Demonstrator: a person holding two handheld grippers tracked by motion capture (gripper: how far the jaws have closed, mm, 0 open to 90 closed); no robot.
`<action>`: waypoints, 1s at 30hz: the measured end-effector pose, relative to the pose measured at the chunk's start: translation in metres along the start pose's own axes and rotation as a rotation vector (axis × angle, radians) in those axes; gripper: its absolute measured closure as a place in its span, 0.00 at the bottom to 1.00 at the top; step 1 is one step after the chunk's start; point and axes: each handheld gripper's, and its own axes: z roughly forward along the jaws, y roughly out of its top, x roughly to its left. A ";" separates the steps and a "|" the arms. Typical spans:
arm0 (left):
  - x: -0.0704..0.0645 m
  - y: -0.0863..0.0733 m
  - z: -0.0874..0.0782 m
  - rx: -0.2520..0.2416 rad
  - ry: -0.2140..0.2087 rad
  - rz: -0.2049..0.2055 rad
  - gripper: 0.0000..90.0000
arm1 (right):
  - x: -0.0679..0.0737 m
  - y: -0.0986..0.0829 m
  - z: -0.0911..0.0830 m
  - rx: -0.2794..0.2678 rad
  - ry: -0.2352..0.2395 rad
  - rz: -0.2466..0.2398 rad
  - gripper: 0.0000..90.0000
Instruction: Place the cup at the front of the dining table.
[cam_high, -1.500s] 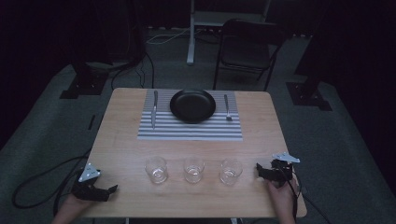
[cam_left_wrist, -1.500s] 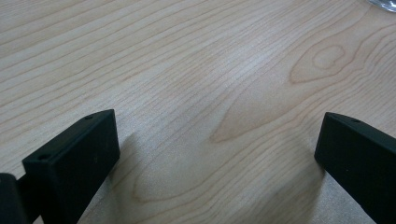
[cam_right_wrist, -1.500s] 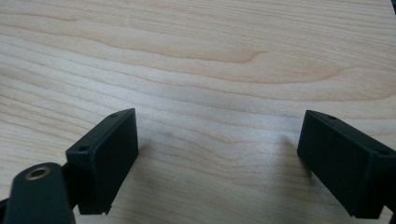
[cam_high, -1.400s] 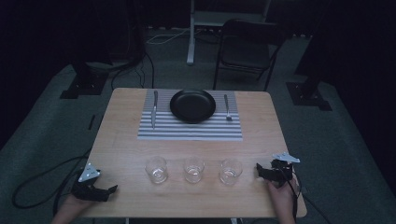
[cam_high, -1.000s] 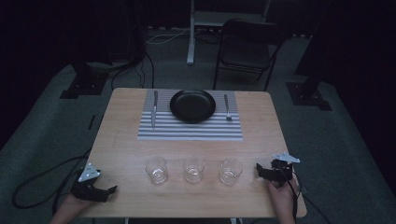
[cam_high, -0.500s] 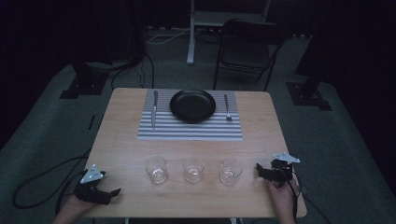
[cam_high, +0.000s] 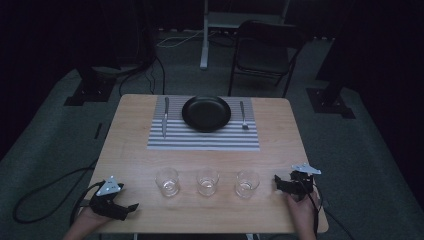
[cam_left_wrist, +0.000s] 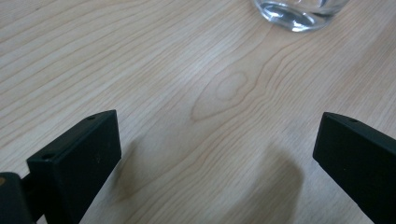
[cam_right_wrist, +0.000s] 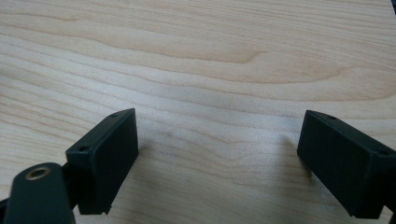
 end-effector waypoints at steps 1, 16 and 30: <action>0.000 0.001 0.001 -0.003 -0.003 0.001 0.01 | 0.000 0.000 0.000 0.000 0.000 0.000 0.13; -0.009 0.017 0.013 -0.021 -0.042 0.028 0.02 | 0.000 0.000 0.000 0.000 0.000 0.000 0.13; -0.023 0.038 0.034 -0.036 -0.111 0.082 0.02 | 0.000 0.000 0.000 0.000 0.000 0.000 0.13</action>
